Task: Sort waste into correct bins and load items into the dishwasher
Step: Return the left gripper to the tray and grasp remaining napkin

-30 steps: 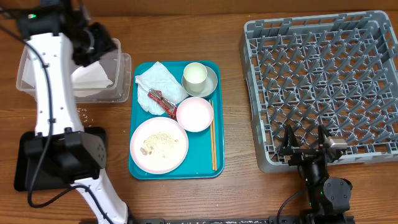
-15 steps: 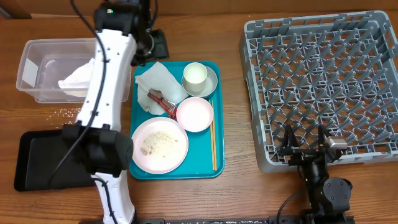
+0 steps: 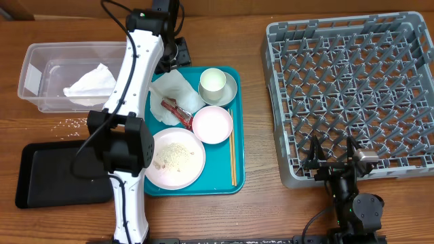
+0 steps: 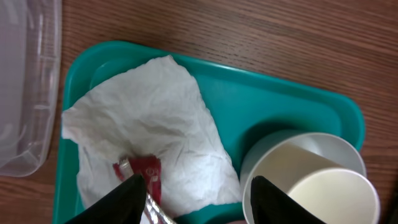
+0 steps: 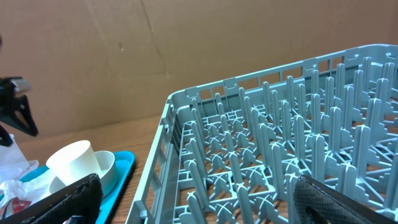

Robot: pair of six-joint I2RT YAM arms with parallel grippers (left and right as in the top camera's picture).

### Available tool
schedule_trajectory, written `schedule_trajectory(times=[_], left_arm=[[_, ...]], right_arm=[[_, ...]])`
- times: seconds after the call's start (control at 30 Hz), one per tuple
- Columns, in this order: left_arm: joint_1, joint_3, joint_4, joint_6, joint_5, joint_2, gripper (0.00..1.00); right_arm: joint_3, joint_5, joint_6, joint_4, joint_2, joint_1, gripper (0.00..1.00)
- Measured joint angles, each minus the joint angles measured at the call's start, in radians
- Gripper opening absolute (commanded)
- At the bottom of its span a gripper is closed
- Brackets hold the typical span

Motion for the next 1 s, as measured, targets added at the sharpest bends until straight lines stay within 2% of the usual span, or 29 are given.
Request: schedule_trajectory(times=[0.6, 0.67, 0.8, 1.0], left_arm=[[0.000, 0.000, 0.056, -0.035, -0.004, 0.235, 0.51], [0.000, 0.000, 0.056, -0.035, -0.004, 0.235, 0.43], [0.000, 0.000, 0.051, -0.043, -0.012, 0.236, 0.05], [0.000, 0.000, 0.025, -0.041, -0.010, 0.236, 0.04]], right_arm=[[0.000, 0.000, 0.000, 0.000, 0.000, 0.000, 1.00], [0.000, 0.000, 0.000, 0.000, 0.000, 0.000, 1.00], [0.000, 0.000, 0.000, 0.000, 0.000, 0.000, 1.00], [0.000, 0.000, 0.000, 0.000, 0.000, 0.000, 1.00]])
